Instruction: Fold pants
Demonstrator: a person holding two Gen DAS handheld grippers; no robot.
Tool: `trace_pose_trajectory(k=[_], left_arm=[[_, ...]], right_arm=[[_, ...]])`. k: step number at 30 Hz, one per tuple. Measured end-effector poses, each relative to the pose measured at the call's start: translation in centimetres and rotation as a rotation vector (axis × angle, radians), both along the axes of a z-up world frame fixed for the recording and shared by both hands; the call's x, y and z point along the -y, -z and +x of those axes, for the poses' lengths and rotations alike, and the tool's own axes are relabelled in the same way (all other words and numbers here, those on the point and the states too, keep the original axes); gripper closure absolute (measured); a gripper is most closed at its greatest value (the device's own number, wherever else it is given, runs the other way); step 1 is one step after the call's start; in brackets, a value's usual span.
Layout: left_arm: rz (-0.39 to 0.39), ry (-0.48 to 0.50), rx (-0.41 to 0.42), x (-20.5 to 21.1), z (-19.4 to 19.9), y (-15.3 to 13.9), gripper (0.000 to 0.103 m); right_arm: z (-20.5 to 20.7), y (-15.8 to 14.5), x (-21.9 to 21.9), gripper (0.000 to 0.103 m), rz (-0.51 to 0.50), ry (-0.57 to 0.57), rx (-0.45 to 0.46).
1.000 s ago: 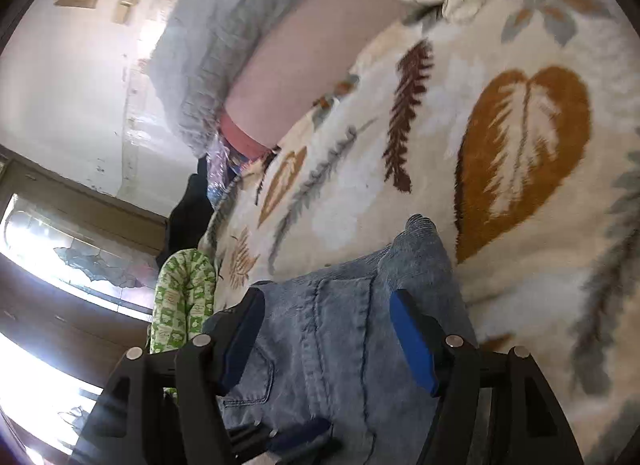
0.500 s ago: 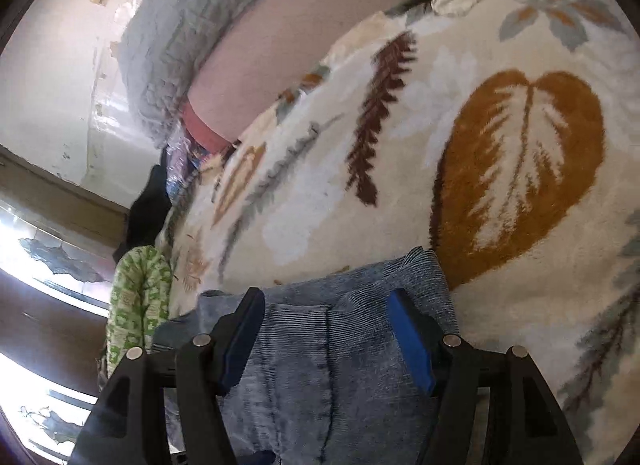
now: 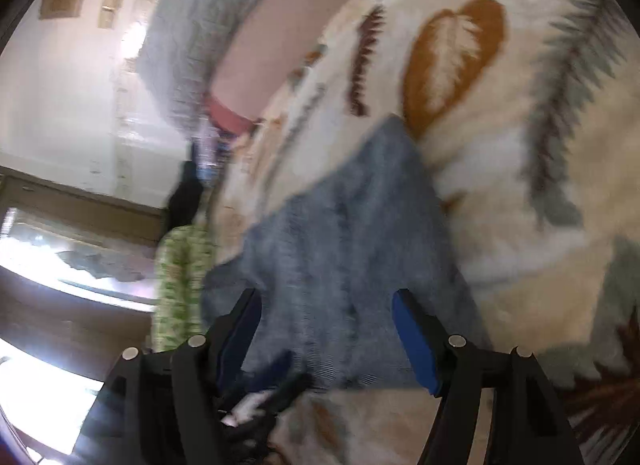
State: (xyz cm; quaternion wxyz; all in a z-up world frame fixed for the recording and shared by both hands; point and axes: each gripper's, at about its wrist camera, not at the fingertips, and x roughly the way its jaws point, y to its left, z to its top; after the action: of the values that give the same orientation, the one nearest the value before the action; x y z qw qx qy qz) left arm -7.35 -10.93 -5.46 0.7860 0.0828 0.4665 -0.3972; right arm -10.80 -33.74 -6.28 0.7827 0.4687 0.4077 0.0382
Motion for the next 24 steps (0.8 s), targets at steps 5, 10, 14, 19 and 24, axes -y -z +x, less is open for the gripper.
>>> trace_pose_trajectory(k=[5, 10, 14, 19, 24], left_arm=[[-0.043, -0.040, -0.010, -1.4, 0.0, -0.7, 0.059], [-0.065, -0.144, 0.073, -4.7, -1.5, -2.3, 0.058], [-0.031, -0.262, 0.147, -7.6, -2.0, -3.3, 0.040], [0.025, -0.449, 0.284, -12.1, -1.0, -5.0, 0.025], [0.122, -0.599, 0.342, -16.9, 0.7, -4.7, 0.024]], right_arm=[[-0.2, 1.2, -0.2, 0.032, 0.004, 0.005, -0.036], [-0.2, -1.0, -0.4, 0.030, 0.011, 0.021, 0.061], [0.7, -3.2, -2.7, 0.030, -0.055, -0.011, 0.109], [1.6, -6.2, -7.5, 0.030, -0.304, -0.077, 0.144], [2.5, -7.6, -10.9, 0.029, -0.431, -0.124, 0.181]])
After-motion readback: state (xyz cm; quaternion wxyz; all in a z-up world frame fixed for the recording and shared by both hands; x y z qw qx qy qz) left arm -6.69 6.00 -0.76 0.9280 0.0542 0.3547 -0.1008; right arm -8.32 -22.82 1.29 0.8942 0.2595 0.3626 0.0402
